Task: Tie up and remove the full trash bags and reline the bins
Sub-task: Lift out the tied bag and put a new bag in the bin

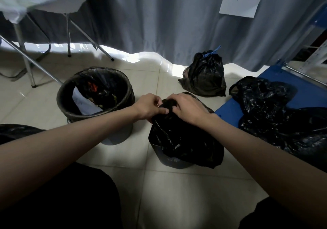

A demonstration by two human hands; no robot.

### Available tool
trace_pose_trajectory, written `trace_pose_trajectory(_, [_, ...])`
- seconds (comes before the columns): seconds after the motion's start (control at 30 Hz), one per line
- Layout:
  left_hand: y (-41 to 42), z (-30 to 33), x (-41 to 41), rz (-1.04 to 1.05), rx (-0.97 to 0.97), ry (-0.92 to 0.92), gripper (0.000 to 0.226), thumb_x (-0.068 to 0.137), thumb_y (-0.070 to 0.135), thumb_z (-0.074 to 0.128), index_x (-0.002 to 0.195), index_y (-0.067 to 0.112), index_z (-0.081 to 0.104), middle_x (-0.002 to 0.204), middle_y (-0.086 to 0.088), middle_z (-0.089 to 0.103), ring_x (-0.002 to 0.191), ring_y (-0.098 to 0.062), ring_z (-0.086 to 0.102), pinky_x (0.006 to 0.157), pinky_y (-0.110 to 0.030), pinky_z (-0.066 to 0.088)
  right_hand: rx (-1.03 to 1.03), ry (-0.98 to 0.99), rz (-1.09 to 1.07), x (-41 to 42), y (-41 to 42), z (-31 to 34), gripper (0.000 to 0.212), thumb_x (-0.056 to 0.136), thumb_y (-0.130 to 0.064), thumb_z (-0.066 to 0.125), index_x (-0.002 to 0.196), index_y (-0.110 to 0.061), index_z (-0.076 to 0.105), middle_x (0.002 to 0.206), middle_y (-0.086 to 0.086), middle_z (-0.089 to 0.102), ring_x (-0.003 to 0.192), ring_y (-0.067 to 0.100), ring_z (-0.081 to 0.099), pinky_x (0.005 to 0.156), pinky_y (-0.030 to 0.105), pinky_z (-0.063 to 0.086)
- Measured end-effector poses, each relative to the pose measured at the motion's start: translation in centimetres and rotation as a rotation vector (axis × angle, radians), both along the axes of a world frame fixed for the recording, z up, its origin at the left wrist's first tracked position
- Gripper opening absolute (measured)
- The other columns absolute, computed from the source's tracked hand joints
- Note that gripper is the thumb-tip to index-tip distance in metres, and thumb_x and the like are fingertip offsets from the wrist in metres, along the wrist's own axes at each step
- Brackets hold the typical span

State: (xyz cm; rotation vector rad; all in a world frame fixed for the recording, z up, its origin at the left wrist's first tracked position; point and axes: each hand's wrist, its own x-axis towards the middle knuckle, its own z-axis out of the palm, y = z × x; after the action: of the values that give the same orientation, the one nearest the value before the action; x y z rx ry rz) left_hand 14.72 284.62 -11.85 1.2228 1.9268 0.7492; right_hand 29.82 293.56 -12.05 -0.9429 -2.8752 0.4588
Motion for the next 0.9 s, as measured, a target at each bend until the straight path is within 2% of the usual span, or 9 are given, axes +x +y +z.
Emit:
trace_pose_trajectory(0.1, [-0.7,-0.4,-0.6,0.061,-0.003,-0.032,0.024,0.094,0.025,0.063,0.081,0.006,0.058,0.068,-0.008,0.059,0.054,-0.020,0.059,0.045,-0.025,0.054,-0.003,0.030,-0.024,-0.6,-0.5,-0.7,0.036,0.090,-0.010,0.050,0.125,-0.016,0.043,0.119,0.009,0.055,0.106,0.031,0.053,0.084,0.043,0.047])
trace_pose_trajectory(0.23, [-0.9,-1.4,-2.1,0.166,-0.017,-0.052,0.025,0.098,0.020,0.058,0.076,0.007,0.058,0.069,-0.010,0.059,0.052,-0.020,0.058,0.040,-0.024,0.050,0.088,-0.021,-0.080,-1.2,0.2,-1.7,0.045,0.089,-0.008,0.053,0.133,-0.011,0.044,0.131,0.009,0.043,0.121,0.029,0.043,0.098,0.044,0.044])
trace_pose_trajectory(0.33, [-0.9,-2.2,-2.9,0.219,-0.046,-0.045,0.024,0.098,0.016,0.057,0.074,0.011,0.056,0.079,-0.014,0.060,0.058,-0.025,0.060,0.042,-0.030,0.054,0.030,-0.073,-0.098,-1.5,0.9,-2.3,0.053,0.092,-0.011,0.052,0.142,-0.013,0.038,0.138,0.008,0.041,0.126,0.029,0.041,0.104,0.044,0.040])
trace_pose_trajectory(0.43, [-0.7,-2.4,-3.2,0.219,-0.049,0.051,0.012,0.094,0.005,0.057,0.087,0.010,0.049,0.084,-0.013,0.058,0.064,-0.031,0.062,0.043,-0.033,0.056,-0.008,-0.095,-0.098,-1.7,1.4,-3.0,0.055,0.094,-0.015,0.051,0.146,-0.015,0.034,0.142,0.008,0.042,0.130,0.029,0.041,0.109,0.046,0.035])
trace_pose_trajectory(0.53, [-0.1,-2.4,-2.9,0.125,-0.065,0.135,0.013,0.092,0.000,0.049,0.091,0.012,0.050,0.078,-0.013,0.059,0.054,-0.030,0.061,0.045,-0.036,0.056,-0.044,-0.106,-0.096,-2.0,1.8,-3.7,0.058,0.093,-0.018,0.050,0.148,-0.017,0.031,0.145,0.008,0.042,0.132,0.030,0.041,0.111,0.048,0.032])
trace_pose_trajectory(0.63, [0.9,-2.5,-2.8,0.076,-0.115,0.187,0.027,0.092,-0.003,0.040,0.096,0.014,0.060,0.071,-0.012,0.063,0.043,-0.021,0.058,0.042,-0.031,0.051,-0.096,-0.083,-0.113,-2.3,2.4,-4.2,0.060,0.093,-0.021,0.050,0.149,-0.019,0.031,0.149,0.007,0.040,0.135,0.030,0.040,0.112,0.048,0.031])
trace_pose_trajectory(0.77, [2.0,-2.5,-2.6,0.066,-0.185,0.220,0.046,0.091,-0.004,0.033,0.118,0.017,0.063,0.067,-0.009,0.063,0.045,-0.021,0.061,0.044,-0.030,0.053,-0.111,-0.034,-0.130,-2.9,2.8,-4.3,0.061,0.095,-0.028,0.047,0.152,-0.023,0.027,0.152,0.004,0.037,0.136,0.028,0.039,0.112,0.049,0.029])
trace_pose_trajectory(0.83, [2.1,-2.4,-2.4,0.048,-0.228,0.232,0.049,0.092,-0.003,0.031,0.128,0.016,0.059,0.072,-0.011,0.065,0.046,-0.019,0.062,0.046,-0.032,0.057,-0.098,-0.073,-0.152,-3.3,3.0,-4.3,0.056,0.097,-0.036,0.041,0.151,-0.024,0.032,0.148,0.005,0.041,0.134,0.028,0.040,0.110,0.048,0.027])
trace_pose_trajectory(0.9, [2.0,-2.5,-2.2,0.017,-0.285,0.228,0.051,0.093,-0.001,0.030,0.133,0.015,0.056,0.087,-0.016,0.067,0.052,-0.019,0.063,0.048,-0.034,0.059,-0.098,-0.153,-0.192,-3.6,3.3,-4.3,0.053,0.098,-0.046,0.033,0.143,-0.023,0.048,0.141,0.007,0.046,0.130,0.028,0.042,0.108,0.047,0.027])
